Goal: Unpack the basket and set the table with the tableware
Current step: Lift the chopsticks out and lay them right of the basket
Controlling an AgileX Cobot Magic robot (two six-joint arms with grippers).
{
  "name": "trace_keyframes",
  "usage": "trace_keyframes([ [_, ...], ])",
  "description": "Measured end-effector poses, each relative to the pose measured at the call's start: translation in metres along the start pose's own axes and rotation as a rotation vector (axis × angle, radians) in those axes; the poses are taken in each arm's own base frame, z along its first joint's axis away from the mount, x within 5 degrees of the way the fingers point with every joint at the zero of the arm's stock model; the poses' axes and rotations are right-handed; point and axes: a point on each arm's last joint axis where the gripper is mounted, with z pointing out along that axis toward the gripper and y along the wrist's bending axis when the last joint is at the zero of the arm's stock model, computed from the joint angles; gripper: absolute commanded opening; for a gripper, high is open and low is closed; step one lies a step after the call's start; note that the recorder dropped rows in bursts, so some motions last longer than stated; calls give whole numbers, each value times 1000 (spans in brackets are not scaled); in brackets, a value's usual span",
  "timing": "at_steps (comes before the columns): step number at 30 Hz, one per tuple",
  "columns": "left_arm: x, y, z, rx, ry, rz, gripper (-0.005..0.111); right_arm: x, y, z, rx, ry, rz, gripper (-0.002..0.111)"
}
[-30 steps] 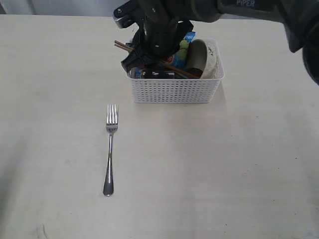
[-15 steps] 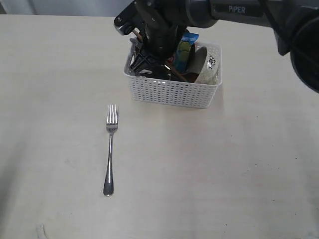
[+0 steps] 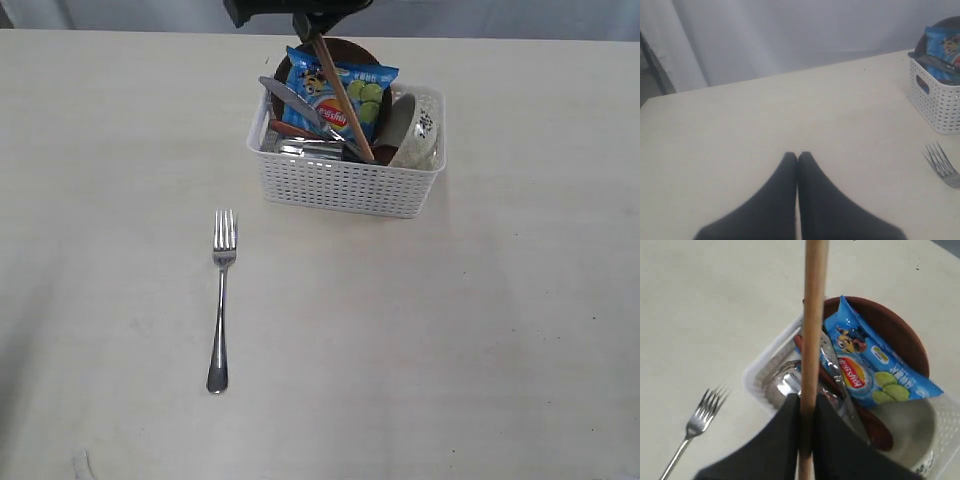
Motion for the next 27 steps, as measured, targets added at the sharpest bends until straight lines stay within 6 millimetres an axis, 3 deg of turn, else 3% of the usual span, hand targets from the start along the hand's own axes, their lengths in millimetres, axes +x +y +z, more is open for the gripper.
trace_keyframes([
  [3, 0, 0, 0, 0, 0, 0, 0, 9, 2, -28, -59, 70, 45, 0],
  [8, 0, 0, 0, 0, -2, 0, 0, 22, -2, -38, -45, 156, 53, 0],
  [12, 0, 0, 0, 0, -2, 0, 0, 44, -20, -41, -33, 211, 109, 0],
  [22, 0, 0, 0, 0, -2, 0, 0, 152, -99, -29, 72, 450, 417, 0],
  [27, 0, 0, 0, 0, -2, 0, 0, 190, -105, -6, 16, 511, 431, 0],
])
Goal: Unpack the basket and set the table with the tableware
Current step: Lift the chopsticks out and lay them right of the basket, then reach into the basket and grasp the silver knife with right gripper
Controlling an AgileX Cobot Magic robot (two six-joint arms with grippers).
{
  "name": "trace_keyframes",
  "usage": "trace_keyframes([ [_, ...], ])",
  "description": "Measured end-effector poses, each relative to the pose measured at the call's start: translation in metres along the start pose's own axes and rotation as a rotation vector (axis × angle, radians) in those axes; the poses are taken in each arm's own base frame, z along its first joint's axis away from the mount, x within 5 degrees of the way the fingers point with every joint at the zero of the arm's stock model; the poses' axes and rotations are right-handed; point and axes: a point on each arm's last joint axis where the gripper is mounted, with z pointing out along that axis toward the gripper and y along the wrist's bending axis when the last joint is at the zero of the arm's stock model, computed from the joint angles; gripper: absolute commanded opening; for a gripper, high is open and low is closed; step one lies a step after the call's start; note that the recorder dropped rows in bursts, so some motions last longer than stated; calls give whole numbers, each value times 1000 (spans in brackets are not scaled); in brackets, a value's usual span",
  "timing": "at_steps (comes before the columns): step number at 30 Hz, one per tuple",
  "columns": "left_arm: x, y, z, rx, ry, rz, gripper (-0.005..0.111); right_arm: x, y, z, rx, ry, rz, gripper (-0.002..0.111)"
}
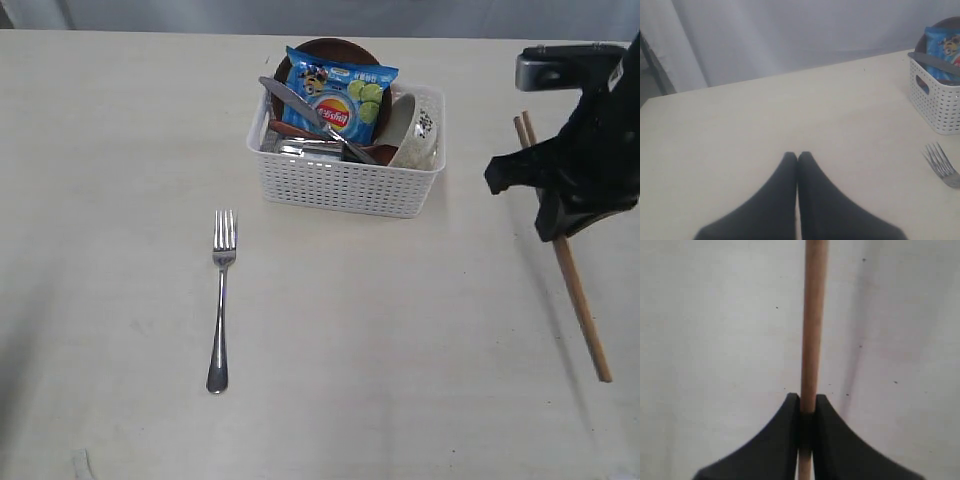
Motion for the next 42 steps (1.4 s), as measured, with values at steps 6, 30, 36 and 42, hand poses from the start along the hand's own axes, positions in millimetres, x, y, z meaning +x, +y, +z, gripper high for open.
trace_keyframes([
  [6, 0, 0, 0, 0, 0, 0, 0, -10, 4, 31, -71, -38, 6, 0],
  [30, 0, 0, 0, 0, 0, 0, 0, -57, 7, 53, -71, -56, -56, 46],
  [36, 0, 0, 0, 0, 0, 0, 0, -83, 23, -6, -151, -272, -107, 45],
  [42, 0, 0, 0, 0, 0, 0, 0, -101, 74, -30, -210, -390, -251, 41],
])
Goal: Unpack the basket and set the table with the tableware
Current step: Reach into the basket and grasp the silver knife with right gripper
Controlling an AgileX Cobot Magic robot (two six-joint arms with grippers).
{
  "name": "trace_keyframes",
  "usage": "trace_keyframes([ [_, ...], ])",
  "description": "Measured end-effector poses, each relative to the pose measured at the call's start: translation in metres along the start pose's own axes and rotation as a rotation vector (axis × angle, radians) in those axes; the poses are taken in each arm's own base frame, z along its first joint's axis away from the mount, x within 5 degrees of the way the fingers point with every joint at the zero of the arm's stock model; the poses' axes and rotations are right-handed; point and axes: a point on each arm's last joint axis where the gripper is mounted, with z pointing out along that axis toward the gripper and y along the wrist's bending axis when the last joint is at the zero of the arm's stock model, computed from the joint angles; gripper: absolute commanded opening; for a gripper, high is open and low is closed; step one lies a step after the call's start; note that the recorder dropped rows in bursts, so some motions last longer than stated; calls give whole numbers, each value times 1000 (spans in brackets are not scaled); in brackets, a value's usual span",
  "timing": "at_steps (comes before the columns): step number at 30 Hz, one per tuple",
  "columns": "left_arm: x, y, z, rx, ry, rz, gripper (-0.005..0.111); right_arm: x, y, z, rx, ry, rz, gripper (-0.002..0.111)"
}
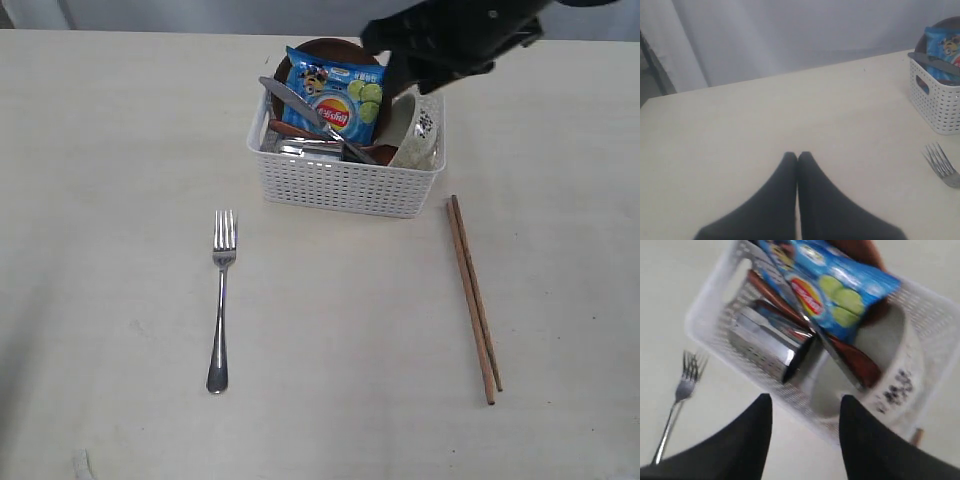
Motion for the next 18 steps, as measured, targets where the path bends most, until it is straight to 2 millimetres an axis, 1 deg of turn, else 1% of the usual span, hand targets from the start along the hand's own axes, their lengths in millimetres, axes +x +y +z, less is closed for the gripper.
trace_keyframes([
  [1, 0, 0, 0, 0, 0, 0, 0, -6, 9, 3, -13, -6, -23, 41],
  [3, 0, 0, 0, 0, 0, 0, 0, -16, 23, 15, -38, -8, -55, 41],
  [7, 0, 0, 0, 0, 0, 0, 0, -31, 36, 44, -55, 12, -89, 41],
  [11, 0, 0, 0, 0, 0, 0, 0, -37, 38, 75, -8, 75, -155, 41],
  [16, 0, 0, 0, 0, 0, 0, 0, -30, 35, 110, 45, 166, -200, 41],
  [18, 0, 0, 0, 0, 0, 0, 0, -27, 32, 119, 54, 186, -203, 41],
])
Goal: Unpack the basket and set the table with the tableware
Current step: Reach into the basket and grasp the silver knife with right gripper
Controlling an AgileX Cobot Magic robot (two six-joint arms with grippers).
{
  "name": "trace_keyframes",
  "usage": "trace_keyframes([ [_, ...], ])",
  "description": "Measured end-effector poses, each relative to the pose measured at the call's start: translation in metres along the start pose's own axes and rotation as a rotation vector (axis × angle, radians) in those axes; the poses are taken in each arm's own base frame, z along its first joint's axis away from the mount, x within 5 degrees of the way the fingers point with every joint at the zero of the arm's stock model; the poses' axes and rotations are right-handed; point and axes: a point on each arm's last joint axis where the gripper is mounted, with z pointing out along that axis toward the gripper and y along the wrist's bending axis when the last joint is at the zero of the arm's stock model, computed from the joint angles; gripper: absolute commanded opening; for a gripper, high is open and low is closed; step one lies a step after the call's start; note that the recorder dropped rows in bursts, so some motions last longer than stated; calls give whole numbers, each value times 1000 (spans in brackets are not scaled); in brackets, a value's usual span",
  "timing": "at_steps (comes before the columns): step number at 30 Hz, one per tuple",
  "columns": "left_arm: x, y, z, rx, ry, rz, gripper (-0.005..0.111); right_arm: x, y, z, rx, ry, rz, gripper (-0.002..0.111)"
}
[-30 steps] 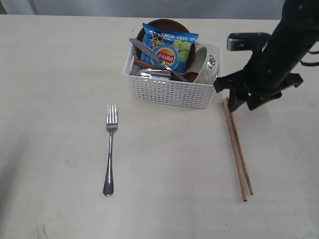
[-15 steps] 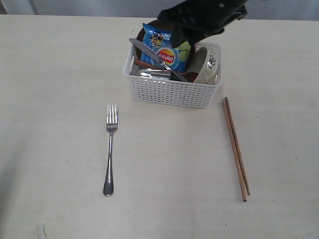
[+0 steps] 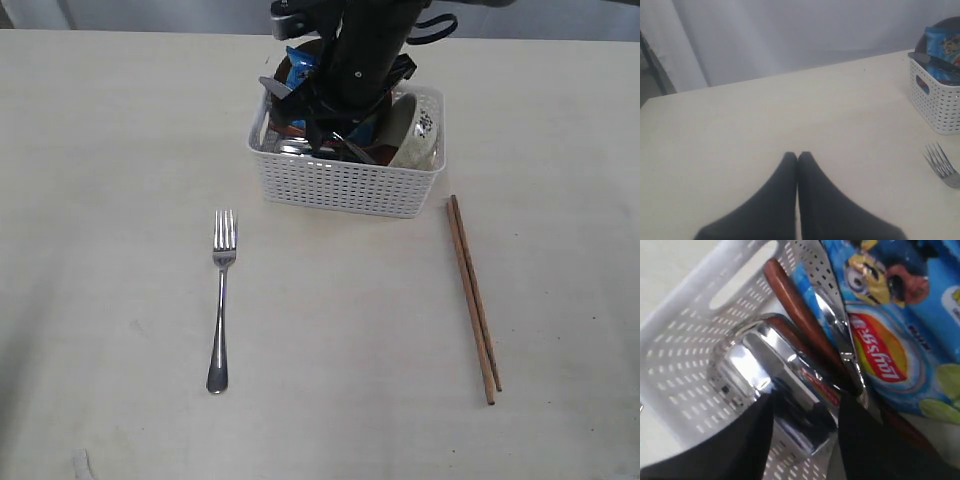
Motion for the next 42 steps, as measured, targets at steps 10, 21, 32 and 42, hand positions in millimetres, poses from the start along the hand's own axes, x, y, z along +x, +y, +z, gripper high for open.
trace_keyframes([
  [10, 0, 0, 0, 0, 0, 0, 0, -7, -8, 10, 98, -43, -15, 41],
  [21, 0, 0, 0, 0, 0, 0, 0, -8, -10, 22, 63, -45, -51, 33],
  [32, 0, 0, 0, 0, 0, 0, 0, -6, -10, 28, 55, -24, -96, 0],
  [42, 0, 0, 0, 0, 0, 0, 0, -7, -7, 4, 56, -43, -102, 0],
])
